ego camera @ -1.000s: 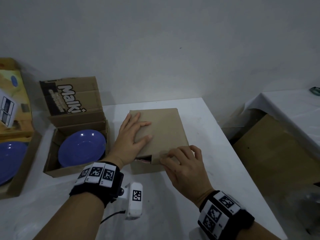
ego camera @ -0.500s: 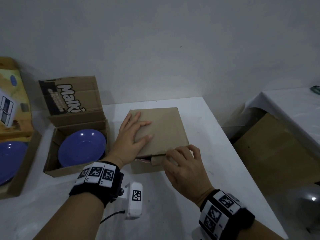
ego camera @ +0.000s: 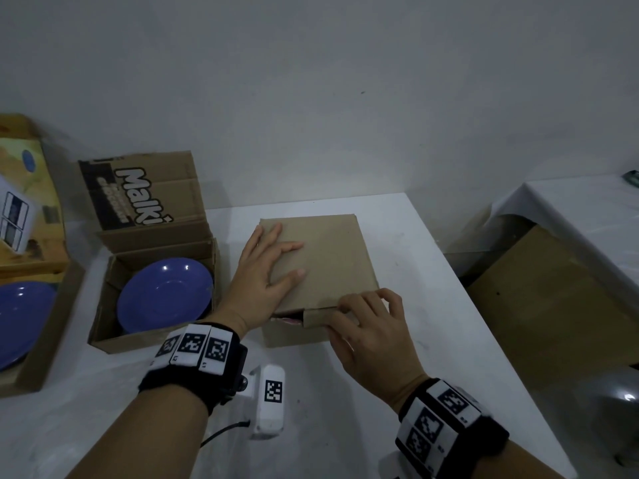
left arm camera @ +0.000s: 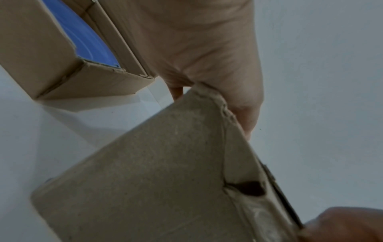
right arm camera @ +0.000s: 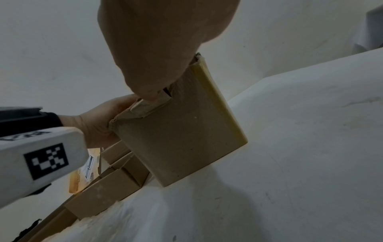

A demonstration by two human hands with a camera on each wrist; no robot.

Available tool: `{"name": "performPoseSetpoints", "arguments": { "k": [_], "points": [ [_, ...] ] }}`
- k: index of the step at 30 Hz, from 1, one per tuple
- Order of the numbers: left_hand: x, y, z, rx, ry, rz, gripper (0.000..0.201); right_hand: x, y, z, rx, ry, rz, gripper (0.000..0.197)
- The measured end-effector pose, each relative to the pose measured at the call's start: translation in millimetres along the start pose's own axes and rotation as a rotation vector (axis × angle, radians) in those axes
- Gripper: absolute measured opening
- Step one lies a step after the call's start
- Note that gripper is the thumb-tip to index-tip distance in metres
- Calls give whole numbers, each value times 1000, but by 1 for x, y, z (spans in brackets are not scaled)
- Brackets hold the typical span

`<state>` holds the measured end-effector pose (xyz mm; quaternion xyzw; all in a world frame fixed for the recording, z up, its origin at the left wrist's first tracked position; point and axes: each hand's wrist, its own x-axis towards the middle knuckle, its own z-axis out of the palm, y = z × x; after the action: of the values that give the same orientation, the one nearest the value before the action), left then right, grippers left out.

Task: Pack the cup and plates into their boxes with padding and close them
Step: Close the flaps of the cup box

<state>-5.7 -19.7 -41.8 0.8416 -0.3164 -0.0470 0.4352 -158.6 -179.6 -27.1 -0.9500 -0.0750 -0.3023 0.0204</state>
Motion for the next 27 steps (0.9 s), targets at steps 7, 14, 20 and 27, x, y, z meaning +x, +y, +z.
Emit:
{"name": "performPoseSetpoints", "arguments": {
  "k": [7,14,20,27],
  "points": [
    [-1,3,-1,7,0,-4,54,11,2,-3,60,-70,115,23],
    [-1,3,2,-2,21,-5,53,26,20,15,213,-427,190,59],
    [4,5,6,1,52,-6,53,27,26,19,195,-405,186,73],
    [18,7,5,19,28,-20,46,49,17,30,41,-438,321,97]
  ]
}}
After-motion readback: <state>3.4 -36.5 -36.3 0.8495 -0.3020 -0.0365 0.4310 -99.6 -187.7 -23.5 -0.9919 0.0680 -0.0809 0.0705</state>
